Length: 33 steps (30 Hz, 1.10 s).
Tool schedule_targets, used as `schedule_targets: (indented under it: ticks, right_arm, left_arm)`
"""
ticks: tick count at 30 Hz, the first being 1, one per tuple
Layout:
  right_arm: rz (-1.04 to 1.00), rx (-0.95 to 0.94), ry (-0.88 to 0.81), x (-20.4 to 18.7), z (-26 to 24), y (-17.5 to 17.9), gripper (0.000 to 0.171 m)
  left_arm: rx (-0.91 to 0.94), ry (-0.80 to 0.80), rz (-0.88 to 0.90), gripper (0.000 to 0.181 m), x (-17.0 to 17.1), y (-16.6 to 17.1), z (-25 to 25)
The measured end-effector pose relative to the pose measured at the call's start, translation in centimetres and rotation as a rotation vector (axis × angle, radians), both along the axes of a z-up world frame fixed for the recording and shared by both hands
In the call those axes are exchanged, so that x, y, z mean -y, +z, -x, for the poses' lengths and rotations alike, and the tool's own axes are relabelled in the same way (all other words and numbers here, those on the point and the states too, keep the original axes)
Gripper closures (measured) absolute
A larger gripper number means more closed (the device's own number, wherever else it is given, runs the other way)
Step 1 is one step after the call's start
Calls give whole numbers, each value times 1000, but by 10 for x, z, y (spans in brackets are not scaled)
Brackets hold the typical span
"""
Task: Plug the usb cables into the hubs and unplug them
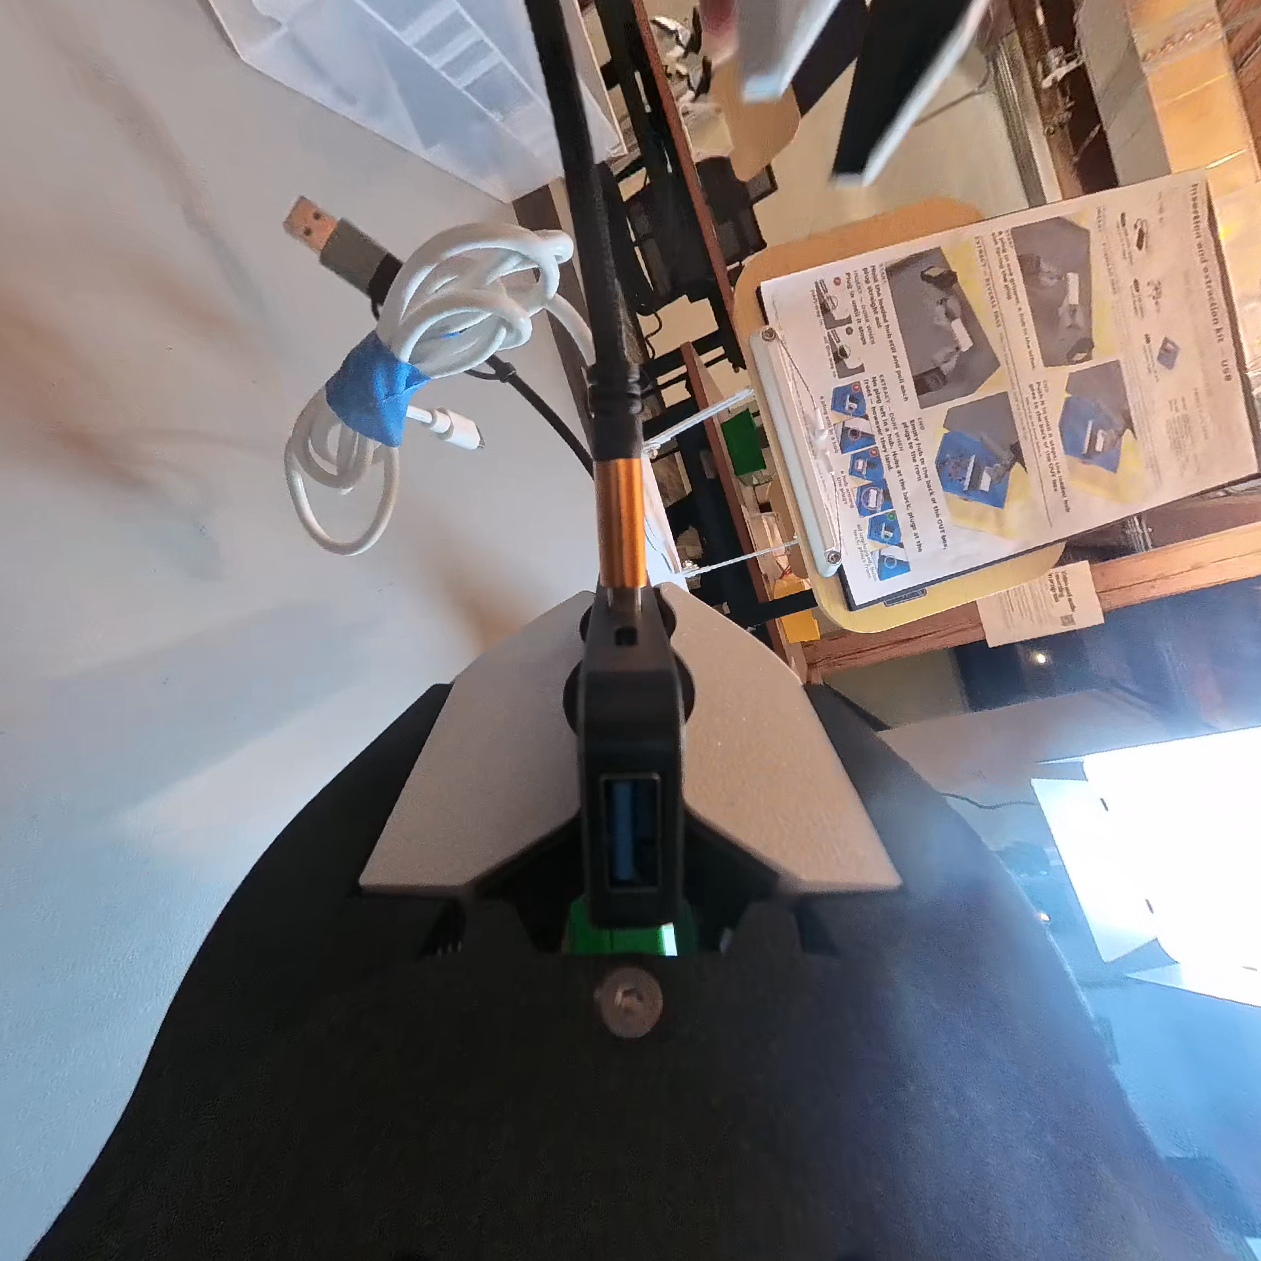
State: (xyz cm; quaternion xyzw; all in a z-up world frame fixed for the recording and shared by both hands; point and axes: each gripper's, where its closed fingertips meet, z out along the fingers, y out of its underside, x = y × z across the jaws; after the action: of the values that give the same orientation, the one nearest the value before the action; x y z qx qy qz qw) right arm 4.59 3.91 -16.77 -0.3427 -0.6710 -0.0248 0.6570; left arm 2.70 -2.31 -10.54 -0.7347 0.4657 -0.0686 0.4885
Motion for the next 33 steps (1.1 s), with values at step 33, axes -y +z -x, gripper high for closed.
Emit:
schedule_targets:
  ticks: [33]
  right_arm:
    - [477, 593, -992, -328, -136, 14, 160]
  left_arm:
    - [502, 342, -152, 145, 26, -19, 117]
